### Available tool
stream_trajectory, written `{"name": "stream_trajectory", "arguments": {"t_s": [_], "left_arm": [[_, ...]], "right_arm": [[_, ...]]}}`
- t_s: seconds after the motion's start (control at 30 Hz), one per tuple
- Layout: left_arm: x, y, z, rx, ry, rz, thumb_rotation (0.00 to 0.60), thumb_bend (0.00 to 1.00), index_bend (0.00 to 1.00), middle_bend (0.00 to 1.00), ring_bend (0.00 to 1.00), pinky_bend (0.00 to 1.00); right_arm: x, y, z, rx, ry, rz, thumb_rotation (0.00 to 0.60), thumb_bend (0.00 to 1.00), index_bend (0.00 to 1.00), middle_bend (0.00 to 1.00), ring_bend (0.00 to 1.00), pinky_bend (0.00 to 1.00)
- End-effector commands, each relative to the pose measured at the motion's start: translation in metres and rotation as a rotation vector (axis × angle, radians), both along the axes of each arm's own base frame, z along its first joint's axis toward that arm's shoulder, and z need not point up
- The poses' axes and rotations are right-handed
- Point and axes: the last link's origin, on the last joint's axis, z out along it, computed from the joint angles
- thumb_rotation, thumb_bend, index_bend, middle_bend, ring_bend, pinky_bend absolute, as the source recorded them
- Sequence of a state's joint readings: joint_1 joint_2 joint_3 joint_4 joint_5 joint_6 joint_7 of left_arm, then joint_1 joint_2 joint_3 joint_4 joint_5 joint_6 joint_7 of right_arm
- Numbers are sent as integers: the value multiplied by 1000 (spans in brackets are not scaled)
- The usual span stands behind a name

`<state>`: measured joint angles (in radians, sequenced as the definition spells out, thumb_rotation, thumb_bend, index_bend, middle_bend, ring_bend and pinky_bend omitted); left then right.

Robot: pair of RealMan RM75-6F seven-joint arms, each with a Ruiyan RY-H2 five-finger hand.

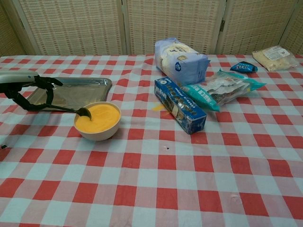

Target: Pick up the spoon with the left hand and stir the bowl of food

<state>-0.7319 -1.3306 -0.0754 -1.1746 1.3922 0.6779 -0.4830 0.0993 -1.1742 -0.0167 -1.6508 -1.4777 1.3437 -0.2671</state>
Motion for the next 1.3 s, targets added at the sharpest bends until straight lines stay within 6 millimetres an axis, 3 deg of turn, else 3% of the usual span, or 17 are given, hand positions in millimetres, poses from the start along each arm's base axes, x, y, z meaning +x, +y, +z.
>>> {"name": "stream_trajectory", "arguments": {"t_s": [0.03,0.5,0.87,1.13,1.3], "left_arm": [[0,0,0,0,2,-1,600,444,561,0,0,3],[-2,-1,-1,3,-7,3,600,514,655,11,0,3],[-2,-6,5,47,-68,-1,600,657,809,129,0,0],[-1,-17,10,160,-167,-14,600,689,824,175,0,0],[7,-28,2,245,-170,-69,600,696,826,191,0,3]], "right_arm": [[0,0,0,-2,0,0,600,121,0,0,0,0],[0,0,1,-8,0,1,600,121,0,0,0,0],[0,0,1,-5,1,-1,600,120,0,0,0,0],[1,1,0,1,-2,3,600,121,0,0,0,0],[3,2,1,5,-8,11,600,121,0,0,0,0]]}}
